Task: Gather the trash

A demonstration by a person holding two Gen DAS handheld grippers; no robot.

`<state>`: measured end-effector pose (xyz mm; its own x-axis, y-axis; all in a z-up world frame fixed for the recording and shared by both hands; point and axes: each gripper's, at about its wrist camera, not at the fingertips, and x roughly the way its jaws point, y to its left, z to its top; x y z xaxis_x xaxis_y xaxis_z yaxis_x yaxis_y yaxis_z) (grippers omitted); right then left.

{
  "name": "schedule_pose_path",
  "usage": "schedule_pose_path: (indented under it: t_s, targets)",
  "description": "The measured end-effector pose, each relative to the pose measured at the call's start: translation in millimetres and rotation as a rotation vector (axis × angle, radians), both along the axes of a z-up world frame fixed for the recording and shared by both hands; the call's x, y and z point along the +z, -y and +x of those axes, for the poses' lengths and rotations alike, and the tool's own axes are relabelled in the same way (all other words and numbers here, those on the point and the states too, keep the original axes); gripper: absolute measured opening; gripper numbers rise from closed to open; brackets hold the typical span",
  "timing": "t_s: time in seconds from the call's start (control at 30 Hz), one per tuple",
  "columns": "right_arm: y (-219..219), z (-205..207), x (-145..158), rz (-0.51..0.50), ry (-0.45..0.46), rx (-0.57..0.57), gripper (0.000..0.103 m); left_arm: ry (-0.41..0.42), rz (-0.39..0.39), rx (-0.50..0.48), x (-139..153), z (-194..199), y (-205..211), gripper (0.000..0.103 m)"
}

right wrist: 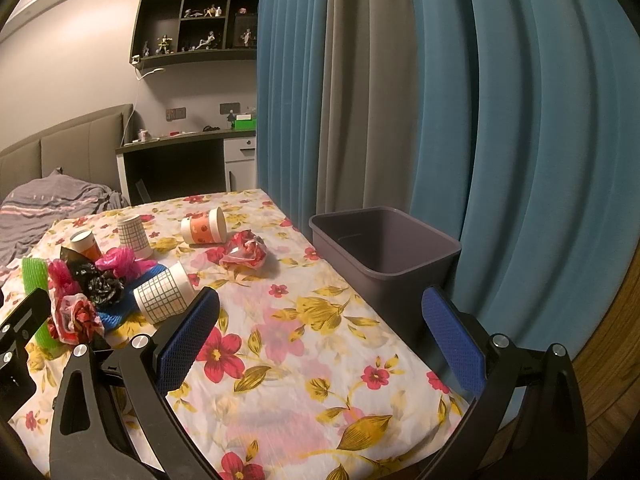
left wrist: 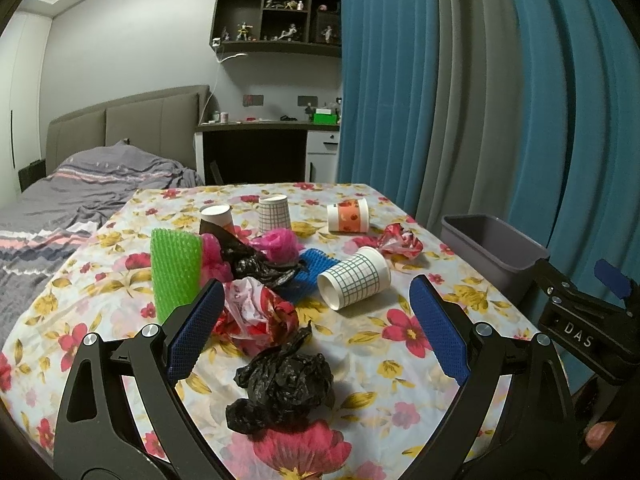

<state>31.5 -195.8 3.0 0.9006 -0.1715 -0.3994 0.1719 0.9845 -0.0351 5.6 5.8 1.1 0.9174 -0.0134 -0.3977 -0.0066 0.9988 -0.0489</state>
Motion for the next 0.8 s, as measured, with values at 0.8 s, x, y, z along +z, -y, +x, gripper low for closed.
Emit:
schedule_pose_path:
  t_s: [0.8]
  targets:
    - [-0.4,0.2,-0.4,0.001,0.004,0.000,0.098,0.015,-0.015,-0.003,0.1,-0.4,-1.2,0.092]
